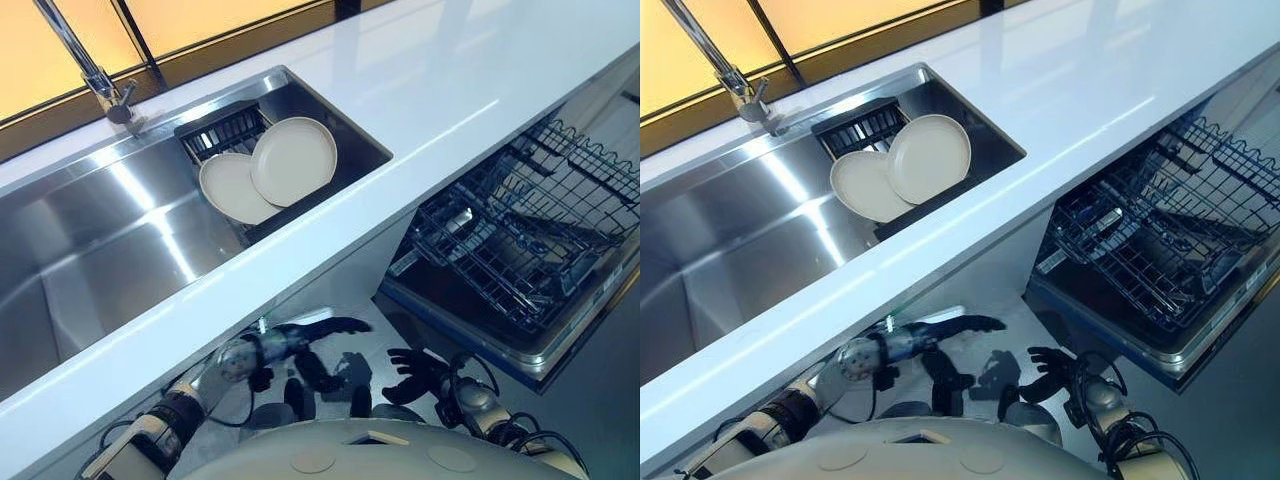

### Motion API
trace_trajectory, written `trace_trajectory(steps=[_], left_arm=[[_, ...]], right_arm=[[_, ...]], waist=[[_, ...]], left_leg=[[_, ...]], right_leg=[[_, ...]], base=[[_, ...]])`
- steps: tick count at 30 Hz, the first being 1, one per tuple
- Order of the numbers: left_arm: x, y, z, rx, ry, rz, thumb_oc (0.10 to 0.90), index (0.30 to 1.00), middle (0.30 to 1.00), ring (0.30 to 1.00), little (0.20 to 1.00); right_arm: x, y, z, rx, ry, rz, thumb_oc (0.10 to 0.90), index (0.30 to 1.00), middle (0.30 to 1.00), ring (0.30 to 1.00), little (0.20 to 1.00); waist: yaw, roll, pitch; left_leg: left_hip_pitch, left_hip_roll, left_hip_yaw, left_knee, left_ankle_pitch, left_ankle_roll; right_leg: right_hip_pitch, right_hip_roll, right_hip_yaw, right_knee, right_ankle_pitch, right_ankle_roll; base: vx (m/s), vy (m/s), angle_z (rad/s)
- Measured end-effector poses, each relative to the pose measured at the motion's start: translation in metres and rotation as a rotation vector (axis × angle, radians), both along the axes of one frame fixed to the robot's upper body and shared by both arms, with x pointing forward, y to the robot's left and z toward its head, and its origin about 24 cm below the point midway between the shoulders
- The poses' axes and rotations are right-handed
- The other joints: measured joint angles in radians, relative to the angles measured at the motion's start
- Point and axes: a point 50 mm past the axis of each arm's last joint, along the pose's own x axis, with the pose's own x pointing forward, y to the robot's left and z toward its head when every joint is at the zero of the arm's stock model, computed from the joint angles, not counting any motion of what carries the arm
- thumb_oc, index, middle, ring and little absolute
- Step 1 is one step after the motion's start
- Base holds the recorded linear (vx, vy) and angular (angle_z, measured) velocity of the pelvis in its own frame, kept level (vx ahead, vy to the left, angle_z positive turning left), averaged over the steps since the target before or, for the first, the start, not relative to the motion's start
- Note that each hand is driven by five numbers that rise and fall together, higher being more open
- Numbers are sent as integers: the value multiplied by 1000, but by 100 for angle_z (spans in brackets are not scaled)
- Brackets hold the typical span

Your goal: Pick up plates and place into dishwasher.

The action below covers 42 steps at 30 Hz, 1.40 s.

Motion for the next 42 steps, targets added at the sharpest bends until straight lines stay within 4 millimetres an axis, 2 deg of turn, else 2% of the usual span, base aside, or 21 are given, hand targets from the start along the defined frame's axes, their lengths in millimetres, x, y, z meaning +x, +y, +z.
trace_trajectory(steps=[3, 7, 10, 12, 14, 17, 19, 21, 23, 24, 26, 27, 28, 31, 34, 38, 42], left_arm=[[-1, -10, 31, -97, -68, -91, 800, 900, 900, 900, 900], [3, -15, 65, -236, -75, -189, 800, 900, 900, 900, 900], [21, -6, 105, -395, 24, -270, 800, 900, 900, 900, 900], [35, -3, 129, -573, 154, -279, 800, 900, 900, 900, 900], [42, -6, 138, -766, 329, -270, 800, 900, 900, 900, 900], [45, -19, 133, -1049, 624, -218, 800, 900, 900, 900, 900], [52, -24, 134, -1161, 653, -122, 800, 900, 900, 900, 900], [62, -15, 132, -1198, 562, 57, 800, 900, 900, 900, 900], [78, 8, 128, -1166, 322, 340, 800, 900, 900, 900, 900], [83, 19, 130, -1171, 141, 557, 800, 900, 900, 900, 900], [87, 42, 138, -1057, -162, 710, 800, 900, 900, 900, 900], [87, 50, 140, -1007, -240, 737, 800, 900, 900, 900, 900], [88, 67, 146, -853, -423, 803, 800, 900, 900, 900, 900], [91, 82, 153, -602, -683, 847, 800, 900, 900, 900, 900], [98, 99, 171, -333, -924, 789, 800, 900, 900, 900, 900], [120, 109, 202, -197, -1021, 777, 800, 900, 900, 900, 900], [141, 114, 232, -111, -1070, 802, 800, 900, 900, 900, 900]], right_arm=[[11, 4, 4, -8, -6, 17, 800, 900, 900, 900, 900], [21, 10, 10, 1, -10, 28, 800, 900, 900, 900, 900], [27, 11, 15, 1, -6, 25, 800, 900, 900, 900, 900], [28, 8, 17, 6, 9, 19, 800, 900, 900, 900, 900], [28, 4, 18, -1, 29, 21, 800, 900, 900, 900, 900], [27, 2, 18, 2, 58, 22, 800, 900, 900, 900, 900], [33, 4, 21, 12, 54, 30, 800, 900, 900, 900, 900], [37, 5, 23, 25, 46, 36, 800, 900, 900, 900, 900], [39, 6, 23, 31, 42, 36, 800, 900, 900, 900, 900], [37, 3, 22, 34, 45, 25, 800, 900, 900, 900, 900], [37, 2, 20, 31, 46, 26, 800, 900, 900, 900, 900], [36, 1, 20, 32, 46, 26, 800, 900, 900, 900, 900], [32, -1, 17, 29, 59, 22, 800, 900, 900, 900, 900], [22, -9, 12, 9, 98, 3, 800, 900, 900, 900, 900], [21, -14, 11, 6, 106, -10, 800, 900, 900, 900, 900], [19, -16, 9, 9, 114, -34, 800, 900, 900, 900, 900], [18, -16, 6, 2, 114, -68, 800, 900, 900, 900, 900]], waist=[[0, 1, 9], [10, 4, 10], [9, 3, 10], [8, 3, 10], [8, 2, 10], [8, -4, 11], [5, -10, 15], [2, -14, 15], [-2, -15, 16], [0, -12, 14], [1, -11, 13], [2, -11, 13], [6, -14, 12], [17, -13, 8], [17, -13, 6], [17, -13, 0], [8, -10, -9]], left_leg=[[1, 2, -1, 0, -1, -2], [4, 5, -2, 0, -2, -2], [4, 5, -3, 0, -2, -3], [5, 2, -5, 1, -2, -3], [7, -2, -5, 4, -1, -3], [20, -10, -2, 4, -7, 3], [20, -14, -2, 5, -7, 4], [24, -15, -2, 5, -7, 5], [36, -14, -4, 4, -8, 4], [42, -13, -8, 0, -10, 3], [39, -4, -10, 0, -15, -6], [37, -2, -10, 0, -14, -7], [37, 1, -13, 0, -13, -9], [37, 1, -17, 0, -11, -8], [37, -1, -15, 1, -8, -3], [51, -15, -5, 3, -12, 6], [61, -20, 12, 3, -20, 16]], right_leg=[[0, 5, 5, 0, -3, 2], [2, 11, 11, -1, -2, 2], [2, 13, 21, -4, -2, 2], [3, 11, 24, -2, -2, 2], [5, 7, 26, 0, -1, 2], [18, 3, 27, 0, 1, -1], [18, 0, 28, 0, 0, 0], [22, -1, 28, 0, 0, 0], [34, -2, 27, 0, -1, 1], [40, -2, 25, -5, -7, 9], [37, 4, 25, -5, -7, 9], [35, 5, 24, -5, -7, 9], [36, 8, 23, -5, -7, 9], [36, 10, 23, -5, -7, 8], [36, 5, 25, -5, -7, 8], [47, -4, 42, -1, -1, 2], [50, -10, 63, 0, 1, 10]], base=[[17, -49, -1], [11, -52, -3], [15, -59, -1], [22, -48, -2], [25, -44, -2], [13, -36, 0], [0, 0, 0], [0, 0, 0], [35, 45, 2], [45, 55, 4], [35, 57, 1], [44, 75, 0], [33, 55, 2], [56, 71, 2], [75, 77, -1], [92, 79, -6], [110, 81, -12]])
